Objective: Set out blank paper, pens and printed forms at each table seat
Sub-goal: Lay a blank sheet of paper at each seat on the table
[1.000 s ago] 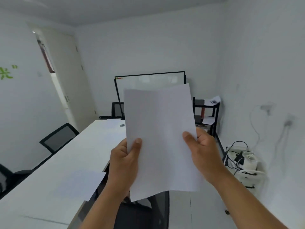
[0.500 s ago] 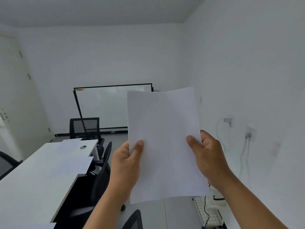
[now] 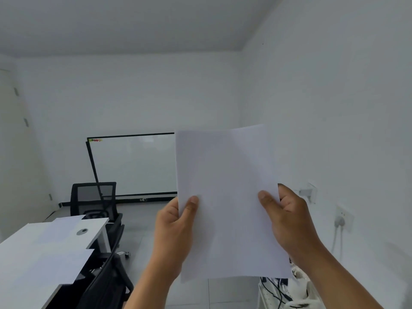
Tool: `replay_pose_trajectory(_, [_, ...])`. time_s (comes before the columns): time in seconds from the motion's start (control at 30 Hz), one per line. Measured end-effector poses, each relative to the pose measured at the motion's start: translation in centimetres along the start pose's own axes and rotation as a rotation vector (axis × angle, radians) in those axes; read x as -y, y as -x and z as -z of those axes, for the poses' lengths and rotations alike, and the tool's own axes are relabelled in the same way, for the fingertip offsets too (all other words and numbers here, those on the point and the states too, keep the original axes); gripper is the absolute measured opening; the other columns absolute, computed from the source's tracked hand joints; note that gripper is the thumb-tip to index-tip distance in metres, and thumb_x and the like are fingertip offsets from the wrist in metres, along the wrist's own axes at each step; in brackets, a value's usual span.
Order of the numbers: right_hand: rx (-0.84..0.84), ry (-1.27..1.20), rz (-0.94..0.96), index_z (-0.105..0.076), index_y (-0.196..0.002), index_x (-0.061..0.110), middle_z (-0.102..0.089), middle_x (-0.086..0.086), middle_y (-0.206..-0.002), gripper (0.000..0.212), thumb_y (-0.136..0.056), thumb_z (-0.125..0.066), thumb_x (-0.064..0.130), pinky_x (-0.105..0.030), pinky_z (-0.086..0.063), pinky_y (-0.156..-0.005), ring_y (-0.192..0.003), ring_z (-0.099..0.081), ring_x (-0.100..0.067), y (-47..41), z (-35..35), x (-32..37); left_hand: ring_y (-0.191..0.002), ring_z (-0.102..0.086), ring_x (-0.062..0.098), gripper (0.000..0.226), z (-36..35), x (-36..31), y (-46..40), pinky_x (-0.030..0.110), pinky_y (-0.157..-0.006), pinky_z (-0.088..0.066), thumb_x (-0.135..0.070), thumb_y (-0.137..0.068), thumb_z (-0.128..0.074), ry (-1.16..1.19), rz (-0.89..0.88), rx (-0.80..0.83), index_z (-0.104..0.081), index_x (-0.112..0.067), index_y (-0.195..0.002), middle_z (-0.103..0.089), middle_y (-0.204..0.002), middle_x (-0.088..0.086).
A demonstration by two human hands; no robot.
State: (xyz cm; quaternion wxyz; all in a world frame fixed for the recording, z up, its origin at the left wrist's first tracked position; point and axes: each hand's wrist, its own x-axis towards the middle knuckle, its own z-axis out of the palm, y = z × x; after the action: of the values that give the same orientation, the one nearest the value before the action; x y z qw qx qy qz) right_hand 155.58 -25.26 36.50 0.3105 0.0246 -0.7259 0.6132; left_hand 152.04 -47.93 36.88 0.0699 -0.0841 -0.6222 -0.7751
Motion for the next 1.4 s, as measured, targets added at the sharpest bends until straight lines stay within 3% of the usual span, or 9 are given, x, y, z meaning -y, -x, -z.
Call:
replay_pose_trajectory(0.33, [-0.015, -0.034, -0.009, -0.071, -0.084, 0.02, -0.069, 0.01, -0.066, 0.025, -0.108, -0.065, 0.021, -0.02, -0.046, -0.058, -0.058, -0.054, -0.006, -9.5, 1.3, -6.0, -0.073, -0.078, 0.022, 0.025, -5.5, 3.1, -9.5, 0.036, -0.059, -0.063, -0.025, -0.108, -0.065, -0.005, -0.017, 0.015, -0.082, -0.012, -0.094, -0.084, -0.092, 0.013])
replay_pose_trajectory(0.6, [-0.039, -0.006, -0.009, -0.076, -0.102, 0.017, -0.078, -0.019, -0.095, 0.027, -0.105, -0.069, 0.043, -0.063, -0.061, -0.083, -0.085, -0.071, -0.046, -22.2, -3.7, -12.7, -0.079, -0.08, 0.027, 0.027, -6.3, 7.2, -24.4, 0.039, -0.067, -0.065, -0.022, -0.109, -0.063, 0.003, -0.07, 0.079, -0.084, -0.017, -0.092, -0.084, -0.095, 0.014])
replay_pose_trajectory(0.83, [0.003, -0.004, -0.033, -0.071, -0.088, 0.013, -0.062, -0.01, -0.069, 0.025, -0.108, -0.067, 0.027, -0.026, -0.045, -0.06, -0.063, -0.047, -0.02, -33.8, -9.0, -17.1, -0.083, -0.079, 0.029, 0.025, -5.8, 8.5, -37.3, 0.046, -0.074, -0.064, -0.022, -0.108, -0.064, -0.04, -0.077, 0.07, -0.085, -0.017, -0.095, -0.084, -0.097, 0.015])
replay_pose_trajectory(0.93, [0.016, -0.057, -0.039, -0.078, -0.101, 0.021, -0.079, -0.014, -0.095, 0.015, -0.109, -0.065, 0.024, -0.043, -0.058, -0.08, -0.084, -0.07, -0.041, -37.8, -11.3, -18.2, -0.084, -0.08, 0.028, 0.025, -5.6, 8.4, -41.9, 0.046, -0.075, -0.065, -0.021, -0.109, -0.064, -0.06, -0.087, 0.055, -0.085, -0.018, -0.097, -0.084, -0.098, 0.015])
replay_pose_trajectory(1.0, [0.009, -0.058, -0.043, -0.079, -0.105, 0.026, -0.08, -0.014, -0.099, 0.015, -0.109, -0.064, 0.024, -0.048, -0.06, -0.088, -0.101, -0.071, -0.045, -41.0, -13.1, -19.5, -0.081, -0.08, 0.027, 0.025, -5.6, 8.7, -45.4, 0.043, -0.072, -0.064, -0.021, -0.109, -0.064, -0.067, -0.085, 0.029, -0.085, -0.016, -0.095, -0.084, -0.096, 0.015])
replay_pose_trajectory(1.13, [0.037, -0.081, -0.027, -0.078, -0.107, 0.028, -0.078, -0.018, -0.101, 0.012, -0.107, -0.067, 0.033, -0.052, -0.061, -0.091, -0.104, -0.067, -0.049, -47.1, -16.0, -22.6, -0.079, -0.079, 0.028, 0.024, -5.9, 10.5, -51.8, 0.043, -0.07, -0.064, -0.02, -0.108, -0.065, -0.079, -0.074, -0.034, -0.083, -0.012, -0.095, -0.084, -0.094, 0.017])
replay_pose_trajectory(1.23, [0.065, -0.078, -0.007, -0.07, -0.111, 0.015, -0.068, -0.032, -0.107, 0.06, -0.089, -0.069, 0.071, -0.069, -0.056, -0.09, -0.104, -0.06, -0.059, -52.8, -18.3, -26.6, -0.074, -0.076, 0.026, 0.024, -6.3, 12.3, -57.5, 0.041, -0.064, -0.063, -0.021, -0.109, -0.065, -0.096, -0.072, -0.091, -0.082, -0.01, -0.095, -0.083, -0.091, 0.015])
replay_pose_trajectory(1.33, [0.161, -0.106, 0.014, -0.074, -0.11, 0.025, -0.073, -0.026, -0.104, 0.031, -0.101, -0.066, 0.054, -0.066, -0.058, -0.089, -0.103, -0.062, -0.055, -58.4, -20.4, -29.7, -0.069, -0.074, 0.022, 0.027, -6.8, 13.8, -63.0, 0.038, -0.059, -0.063, -0.02, -0.109, -0.065, -0.112, -0.066, -0.164, -0.081, -0.012, -0.089, -0.081, -0.084, 0.012])
replay_pose_trajectory(1.4, [0.177, -0.125, 0.011, -0.078, -0.107, 0.03, -0.08, -0.011, -0.097, 0.014, -0.109, -0.065, 0.035, -0.051, -0.063, -0.083, -0.092, -0.068, -0.045, -62.4, -21.8, -32.1, -0.07, -0.075, 0.022, 0.027, -7.2, 14.6, -66.7, 0.038, -0.059, -0.064, -0.019, -0.11, -0.064, -0.116, -0.058, -0.192, -0.081, -0.011, -0.091, -0.081, -0.084, 0.011])
